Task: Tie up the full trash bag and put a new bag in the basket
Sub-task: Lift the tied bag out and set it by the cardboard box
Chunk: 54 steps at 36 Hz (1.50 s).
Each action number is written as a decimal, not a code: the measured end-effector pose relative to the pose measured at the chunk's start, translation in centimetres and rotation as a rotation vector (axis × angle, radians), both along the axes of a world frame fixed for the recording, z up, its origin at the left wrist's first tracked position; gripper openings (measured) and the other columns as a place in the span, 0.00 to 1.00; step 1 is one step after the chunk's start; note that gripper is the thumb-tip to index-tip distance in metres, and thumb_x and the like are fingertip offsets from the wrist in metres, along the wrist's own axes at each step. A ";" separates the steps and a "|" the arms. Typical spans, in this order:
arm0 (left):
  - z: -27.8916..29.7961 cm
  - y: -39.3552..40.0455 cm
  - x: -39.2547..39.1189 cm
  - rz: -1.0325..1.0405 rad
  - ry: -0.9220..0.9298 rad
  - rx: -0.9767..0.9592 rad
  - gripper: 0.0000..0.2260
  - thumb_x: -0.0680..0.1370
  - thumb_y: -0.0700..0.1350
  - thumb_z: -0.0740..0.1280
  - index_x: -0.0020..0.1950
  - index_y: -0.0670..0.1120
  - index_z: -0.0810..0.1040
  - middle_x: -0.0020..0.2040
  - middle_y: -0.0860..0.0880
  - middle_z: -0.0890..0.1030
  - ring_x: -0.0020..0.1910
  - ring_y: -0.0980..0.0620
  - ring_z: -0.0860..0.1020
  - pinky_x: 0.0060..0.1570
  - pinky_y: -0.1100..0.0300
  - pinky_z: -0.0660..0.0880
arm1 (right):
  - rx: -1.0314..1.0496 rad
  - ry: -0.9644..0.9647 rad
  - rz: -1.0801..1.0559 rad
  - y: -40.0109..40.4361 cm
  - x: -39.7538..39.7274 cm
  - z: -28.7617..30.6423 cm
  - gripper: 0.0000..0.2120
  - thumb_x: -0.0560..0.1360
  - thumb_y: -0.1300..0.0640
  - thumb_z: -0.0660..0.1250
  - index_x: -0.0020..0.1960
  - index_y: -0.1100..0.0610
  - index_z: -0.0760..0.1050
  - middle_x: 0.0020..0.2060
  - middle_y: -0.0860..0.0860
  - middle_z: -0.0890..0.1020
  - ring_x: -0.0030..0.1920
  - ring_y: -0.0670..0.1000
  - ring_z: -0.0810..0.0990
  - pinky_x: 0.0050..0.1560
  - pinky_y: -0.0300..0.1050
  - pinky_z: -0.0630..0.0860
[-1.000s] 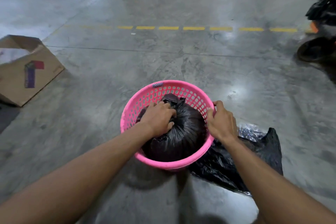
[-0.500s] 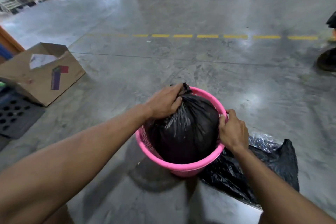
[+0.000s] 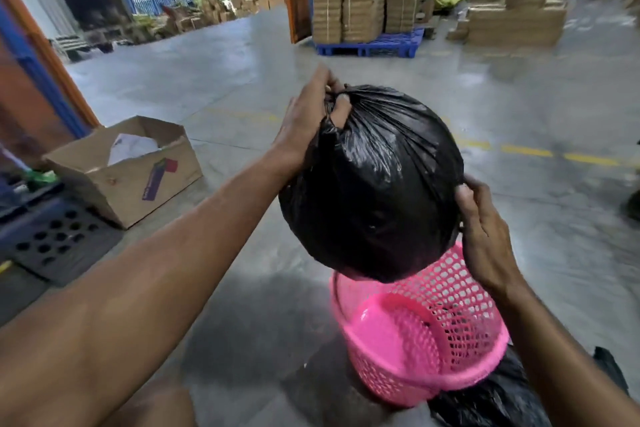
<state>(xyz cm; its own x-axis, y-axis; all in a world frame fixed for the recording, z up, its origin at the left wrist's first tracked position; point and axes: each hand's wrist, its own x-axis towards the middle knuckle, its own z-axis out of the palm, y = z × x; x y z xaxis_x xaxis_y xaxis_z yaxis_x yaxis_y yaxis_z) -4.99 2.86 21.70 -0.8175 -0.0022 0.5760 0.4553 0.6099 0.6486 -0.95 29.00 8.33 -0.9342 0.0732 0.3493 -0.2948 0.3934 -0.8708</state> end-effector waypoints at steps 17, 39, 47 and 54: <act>-2.9 -31.4 9.2 0.338 -0.094 0.620 0.05 0.80 0.40 0.67 0.47 0.44 0.72 0.41 0.52 0.75 0.40 0.54 0.73 0.42 0.61 0.70 | 0.370 0.093 0.587 -34.0 -2.2 0.6 0.68 0.55 0.38 0.82 0.83 0.39 0.44 0.78 0.50 0.68 0.72 0.60 0.76 0.66 0.67 0.76; -17.5 -55.8 13.3 0.723 -0.469 0.460 0.10 0.78 0.40 0.70 0.53 0.49 0.71 0.56 0.45 0.76 0.57 0.42 0.76 0.56 0.48 0.73 | 0.565 -0.089 0.893 -60.5 -4.2 -12.3 0.53 0.60 0.41 0.75 0.80 0.47 0.55 0.71 0.56 0.78 0.67 0.62 0.80 0.61 0.53 0.77; -21.0 -65.8 8.7 0.834 -0.529 0.452 0.10 0.80 0.42 0.70 0.59 0.46 0.73 0.57 0.49 0.75 0.58 0.47 0.74 0.54 0.53 0.70 | 0.429 -0.145 0.919 -73.3 -7.3 -18.7 0.54 0.64 0.42 0.77 0.82 0.55 0.55 0.75 0.58 0.73 0.73 0.60 0.72 0.72 0.54 0.71; -24.2 -72.0 7.1 0.888 -0.712 0.341 0.20 0.79 0.62 0.65 0.68 0.56 0.75 0.72 0.46 0.72 0.71 0.43 0.73 0.72 0.45 0.69 | 0.434 -0.210 0.901 -84.3 -10.0 -22.1 0.50 0.75 0.43 0.72 0.85 0.49 0.44 0.81 0.58 0.64 0.78 0.62 0.66 0.75 0.58 0.66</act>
